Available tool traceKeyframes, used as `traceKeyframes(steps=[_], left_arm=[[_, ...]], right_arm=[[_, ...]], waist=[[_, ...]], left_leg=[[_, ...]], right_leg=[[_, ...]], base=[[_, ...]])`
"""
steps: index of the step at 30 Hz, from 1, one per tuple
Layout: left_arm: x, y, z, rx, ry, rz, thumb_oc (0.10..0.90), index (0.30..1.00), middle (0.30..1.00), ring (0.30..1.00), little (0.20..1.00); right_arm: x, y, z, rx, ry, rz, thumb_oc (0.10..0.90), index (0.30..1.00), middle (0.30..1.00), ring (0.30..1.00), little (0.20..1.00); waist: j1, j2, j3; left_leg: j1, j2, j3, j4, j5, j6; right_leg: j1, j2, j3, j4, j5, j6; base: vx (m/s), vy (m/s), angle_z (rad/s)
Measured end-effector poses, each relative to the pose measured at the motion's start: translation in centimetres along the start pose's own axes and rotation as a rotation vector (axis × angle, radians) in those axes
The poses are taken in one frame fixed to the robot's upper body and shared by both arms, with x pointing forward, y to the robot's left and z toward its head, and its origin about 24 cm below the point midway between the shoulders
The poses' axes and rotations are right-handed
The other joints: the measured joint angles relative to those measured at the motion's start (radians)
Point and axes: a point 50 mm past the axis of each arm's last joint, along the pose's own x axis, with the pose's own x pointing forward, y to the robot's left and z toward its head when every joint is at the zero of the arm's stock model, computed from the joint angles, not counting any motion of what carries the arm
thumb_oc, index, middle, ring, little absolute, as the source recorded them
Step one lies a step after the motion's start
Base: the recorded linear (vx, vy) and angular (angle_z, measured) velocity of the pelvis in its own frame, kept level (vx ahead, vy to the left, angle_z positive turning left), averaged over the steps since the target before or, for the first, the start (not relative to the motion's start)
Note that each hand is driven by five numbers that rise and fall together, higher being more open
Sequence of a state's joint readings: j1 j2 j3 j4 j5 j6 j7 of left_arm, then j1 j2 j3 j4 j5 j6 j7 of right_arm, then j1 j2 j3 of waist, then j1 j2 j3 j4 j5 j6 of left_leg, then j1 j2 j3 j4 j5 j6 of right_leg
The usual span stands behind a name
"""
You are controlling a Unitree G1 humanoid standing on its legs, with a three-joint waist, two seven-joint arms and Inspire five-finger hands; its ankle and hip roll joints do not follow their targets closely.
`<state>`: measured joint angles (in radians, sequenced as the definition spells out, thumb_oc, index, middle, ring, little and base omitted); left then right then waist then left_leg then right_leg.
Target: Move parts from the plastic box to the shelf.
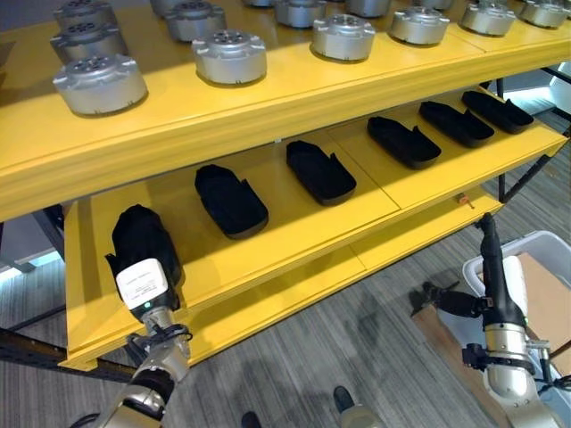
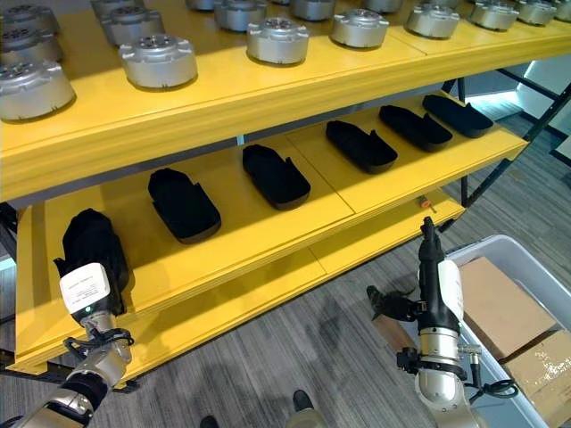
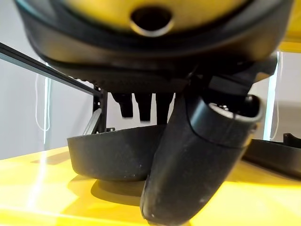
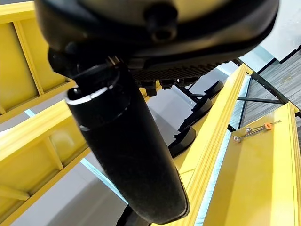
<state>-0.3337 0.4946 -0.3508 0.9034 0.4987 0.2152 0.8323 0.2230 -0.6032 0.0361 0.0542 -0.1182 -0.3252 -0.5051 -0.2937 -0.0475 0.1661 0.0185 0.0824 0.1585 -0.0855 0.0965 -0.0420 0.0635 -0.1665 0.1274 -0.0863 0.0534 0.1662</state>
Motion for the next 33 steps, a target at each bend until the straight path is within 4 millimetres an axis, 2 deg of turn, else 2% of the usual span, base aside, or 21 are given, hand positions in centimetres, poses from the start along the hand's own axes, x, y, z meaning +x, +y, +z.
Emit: traceKeyframes(steps=[4, 17, 27, 33], left_arm=[[0.1, -0.1, 0.4, 0.009, -0.063, -0.039, 0.900, 1.000, 1.000, 1.000, 1.000], [0.9, 0.5, -0.2, 0.124, -0.185, -0.105, 0.900, 1.000, 1.000, 1.000, 1.000], [1.2, 1.2, -0.9, 0.252, -0.149, 0.007, 0.900, 1.000, 1.000, 1.000, 1.000], [1.2, 1.8, -1.1, 0.272, -0.127, 0.118, 0.900, 1.000, 1.000, 1.000, 1.000]], right_arm=[[0.1, 0.0, 0.0, -0.007, -0.004, 0.019, 0.900, 1.000, 1.000, 1.000, 1.000], [0.6, -0.5, 0.1, -0.039, -0.025, 0.049, 0.900, 1.000, 1.000, 1.000, 1.000], [0.6, -0.5, 0.1, -0.043, -0.023, 0.053, 0.900, 1.000, 1.000, 1.000, 1.000], [0.3, 0.0, 0.1, -0.038, -0.023, 0.076, 0.900, 1.000, 1.000, 1.000, 1.000]], waist=[[0.002, 0.014, 0.008], [0.000, 0.024, 0.015], [-0.001, 0.026, 0.016], [0.007, 0.024, 0.017]], left_leg=[[0.001, -0.002, 0.000, 0.000, 0.000, 0.000], [0.005, -0.003, 0.000, 0.000, 0.000, 0.000], [0.005, -0.006, -0.002, 0.000, 0.003, -0.006], [0.003, -0.007, -0.008, 0.000, 0.004, -0.006]], right_leg=[[0.001, -0.001, 0.000, 0.000, 0.000, 0.001], [0.006, -0.004, -0.001, 0.000, -0.001, 0.002], [0.007, -0.004, -0.003, 0.000, -0.002, 0.003], [0.009, -0.004, -0.008, 0.000, -0.002, 0.003]], base=[[0.00, 0.000, 0.00], [0.00, 0.000, 0.00], [0.00, 0.000, 0.00], [0.00, -0.009, 0.02]])
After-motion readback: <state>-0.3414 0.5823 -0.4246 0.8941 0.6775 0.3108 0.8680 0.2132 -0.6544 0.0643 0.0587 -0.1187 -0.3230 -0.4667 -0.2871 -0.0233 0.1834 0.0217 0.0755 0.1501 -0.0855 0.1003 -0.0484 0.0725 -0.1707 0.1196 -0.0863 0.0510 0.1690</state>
